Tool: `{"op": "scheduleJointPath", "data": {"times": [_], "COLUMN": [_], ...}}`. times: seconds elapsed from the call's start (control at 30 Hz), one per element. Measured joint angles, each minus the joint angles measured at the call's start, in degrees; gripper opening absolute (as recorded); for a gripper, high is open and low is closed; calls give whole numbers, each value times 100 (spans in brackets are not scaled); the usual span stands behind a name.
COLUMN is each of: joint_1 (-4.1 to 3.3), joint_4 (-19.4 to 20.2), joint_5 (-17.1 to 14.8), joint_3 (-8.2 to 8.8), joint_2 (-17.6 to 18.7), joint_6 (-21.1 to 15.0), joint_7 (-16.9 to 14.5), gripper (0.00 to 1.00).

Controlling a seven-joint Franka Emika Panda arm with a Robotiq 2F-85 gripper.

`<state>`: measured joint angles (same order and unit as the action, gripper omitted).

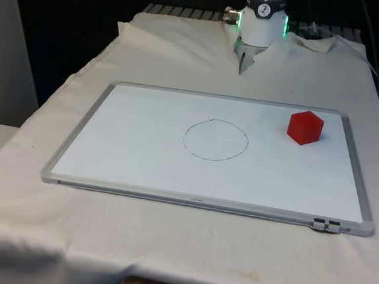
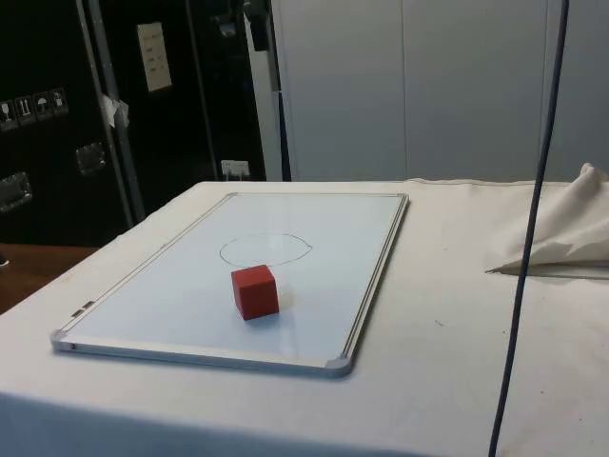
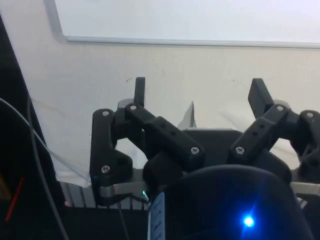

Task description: Push the cube into the marked area.

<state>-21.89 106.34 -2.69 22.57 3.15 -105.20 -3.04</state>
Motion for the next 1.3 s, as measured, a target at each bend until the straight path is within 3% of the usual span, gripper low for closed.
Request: {"op": "scheduleJointPath", "data": {"times": [0.17,0.2,0.23,0.43,0.47,0.5,0.63,1.07,1.3], "joint_1": [6,6,11,11,11,17,17,17,17], "joint_4": [0,0,0,0,0,0,0,132,504], "joint_5": [0,0,0,0,0,0,0,0,-11], "joint_3": [-6,-6,-6,-11,-11,-11,-17,-223,-487], "joint_2": [0,0,0,0,0,0,-6,-235,-602], "joint_6": [0,0,0,0,0,0,0,-34,-166], "joint_7": [-6,-6,-6,-11,-11,-11,-11,235,481], "gripper": [72,72,63,33,23,23,2,0,0]}}
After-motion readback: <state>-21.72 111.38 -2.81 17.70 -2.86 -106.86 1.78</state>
